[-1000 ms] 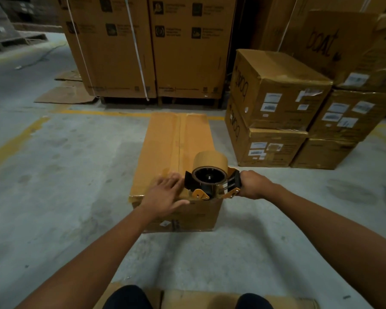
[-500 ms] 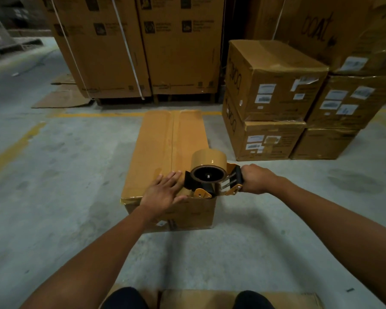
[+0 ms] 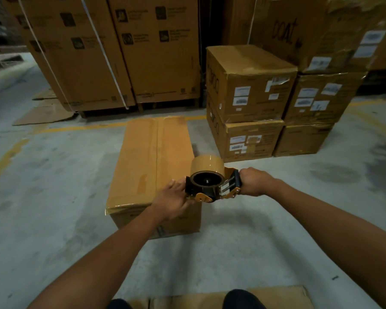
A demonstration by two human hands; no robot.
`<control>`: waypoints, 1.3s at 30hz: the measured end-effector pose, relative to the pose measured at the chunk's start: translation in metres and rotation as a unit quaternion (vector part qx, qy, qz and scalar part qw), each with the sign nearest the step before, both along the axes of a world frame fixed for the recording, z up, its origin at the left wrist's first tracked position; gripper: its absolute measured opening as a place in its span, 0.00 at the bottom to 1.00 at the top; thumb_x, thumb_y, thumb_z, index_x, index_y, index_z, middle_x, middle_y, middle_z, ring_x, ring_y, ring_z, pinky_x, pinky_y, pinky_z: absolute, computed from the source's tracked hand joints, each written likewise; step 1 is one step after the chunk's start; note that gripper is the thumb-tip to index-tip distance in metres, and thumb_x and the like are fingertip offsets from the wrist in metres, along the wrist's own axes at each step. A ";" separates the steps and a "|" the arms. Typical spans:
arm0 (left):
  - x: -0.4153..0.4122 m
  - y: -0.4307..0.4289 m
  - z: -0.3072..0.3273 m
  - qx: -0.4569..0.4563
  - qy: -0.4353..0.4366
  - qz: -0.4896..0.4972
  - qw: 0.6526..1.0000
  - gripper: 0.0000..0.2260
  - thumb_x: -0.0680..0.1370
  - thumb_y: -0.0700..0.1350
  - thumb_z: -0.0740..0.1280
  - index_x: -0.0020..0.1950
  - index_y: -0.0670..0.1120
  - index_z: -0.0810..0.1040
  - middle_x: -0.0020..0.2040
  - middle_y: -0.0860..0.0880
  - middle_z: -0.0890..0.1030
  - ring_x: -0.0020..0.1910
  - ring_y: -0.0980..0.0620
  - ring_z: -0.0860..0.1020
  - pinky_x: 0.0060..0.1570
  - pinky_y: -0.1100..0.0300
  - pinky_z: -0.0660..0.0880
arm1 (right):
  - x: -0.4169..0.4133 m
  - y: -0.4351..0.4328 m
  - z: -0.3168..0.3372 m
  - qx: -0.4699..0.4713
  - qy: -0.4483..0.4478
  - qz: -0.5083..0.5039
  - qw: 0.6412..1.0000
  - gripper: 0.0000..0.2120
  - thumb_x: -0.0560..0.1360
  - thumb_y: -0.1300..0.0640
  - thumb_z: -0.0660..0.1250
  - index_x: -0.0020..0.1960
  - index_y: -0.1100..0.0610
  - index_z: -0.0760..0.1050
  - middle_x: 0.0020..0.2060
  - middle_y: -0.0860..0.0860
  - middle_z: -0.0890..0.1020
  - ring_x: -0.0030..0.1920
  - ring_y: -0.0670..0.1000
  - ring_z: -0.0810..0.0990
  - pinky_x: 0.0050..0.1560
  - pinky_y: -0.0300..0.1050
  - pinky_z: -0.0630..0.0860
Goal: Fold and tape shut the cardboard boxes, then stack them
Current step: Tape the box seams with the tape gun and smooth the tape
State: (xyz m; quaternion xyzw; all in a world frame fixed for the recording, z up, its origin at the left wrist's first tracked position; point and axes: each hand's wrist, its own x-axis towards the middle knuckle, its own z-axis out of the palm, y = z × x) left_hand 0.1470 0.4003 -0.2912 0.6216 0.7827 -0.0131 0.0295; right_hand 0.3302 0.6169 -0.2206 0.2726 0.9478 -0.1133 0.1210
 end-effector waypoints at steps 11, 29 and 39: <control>0.008 0.014 -0.008 0.028 0.054 0.044 0.997 0.33 0.78 0.65 0.41 0.76 0.51 0.64 0.76 0.47 0.63 0.73 0.46 0.61 0.69 0.43 0.62 | 0.023 0.008 -0.020 -0.051 0.008 -0.044 0.998 0.09 0.73 0.47 0.73 0.47 0.50 0.75 0.41 0.50 0.79 0.44 0.52 0.80 0.44 0.46 0.77; 0.004 0.019 -0.009 0.035 0.040 0.038 0.998 0.36 0.76 0.63 0.47 0.80 0.45 0.57 0.73 0.44 0.65 0.68 0.42 0.64 0.66 0.44 0.64 | 0.054 0.039 -0.066 -0.054 -0.050 -0.119 0.990 0.10 0.72 0.51 0.71 0.51 0.52 0.76 0.46 0.52 0.82 0.46 0.53 0.80 0.44 0.44 0.75; 0.033 0.048 -0.015 0.078 0.112 0.120 0.983 0.24 0.75 0.58 0.61 0.68 0.50 0.74 0.60 0.42 0.72 0.57 0.41 0.70 0.51 0.47 0.68 | 0.051 0.009 -0.145 -0.276 0.113 -0.321 0.899 0.05 0.72 0.62 0.71 0.38 0.59 0.77 0.31 0.55 0.81 0.25 0.49 0.80 0.25 0.40 0.75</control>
